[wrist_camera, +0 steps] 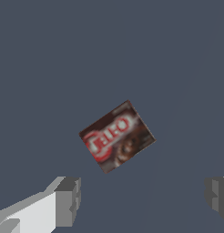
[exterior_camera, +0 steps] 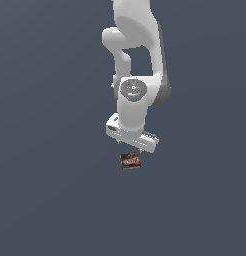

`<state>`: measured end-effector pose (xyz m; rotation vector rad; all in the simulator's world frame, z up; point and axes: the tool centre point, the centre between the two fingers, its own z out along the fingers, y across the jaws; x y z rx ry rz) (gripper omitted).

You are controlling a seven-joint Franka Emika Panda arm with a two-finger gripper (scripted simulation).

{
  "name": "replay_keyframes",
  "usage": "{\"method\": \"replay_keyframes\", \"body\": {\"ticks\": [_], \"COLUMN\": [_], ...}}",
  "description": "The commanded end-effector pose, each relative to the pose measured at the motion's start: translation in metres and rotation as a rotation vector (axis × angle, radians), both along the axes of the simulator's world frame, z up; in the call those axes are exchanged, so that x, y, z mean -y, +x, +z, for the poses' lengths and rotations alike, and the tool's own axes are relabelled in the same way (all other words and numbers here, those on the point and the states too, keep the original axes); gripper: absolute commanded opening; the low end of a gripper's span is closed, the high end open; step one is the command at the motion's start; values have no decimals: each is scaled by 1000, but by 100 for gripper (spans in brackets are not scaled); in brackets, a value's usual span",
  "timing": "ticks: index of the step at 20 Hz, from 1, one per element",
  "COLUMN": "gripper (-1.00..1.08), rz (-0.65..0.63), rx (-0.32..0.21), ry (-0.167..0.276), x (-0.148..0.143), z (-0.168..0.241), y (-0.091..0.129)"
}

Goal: Pick up the object and move it to a goal position.

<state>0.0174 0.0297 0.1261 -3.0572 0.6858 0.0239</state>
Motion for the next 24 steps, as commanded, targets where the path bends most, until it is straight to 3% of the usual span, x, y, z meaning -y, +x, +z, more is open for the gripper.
{"method": "replay_keyframes", "body": {"ticks": [1, 24], "gripper": [100, 100], "rz": [-73, -725], "rx": [-1, -1], "ry": [0, -10], "x": [-1, -5], "z": [-5, -45], "y": [2, 15]}}
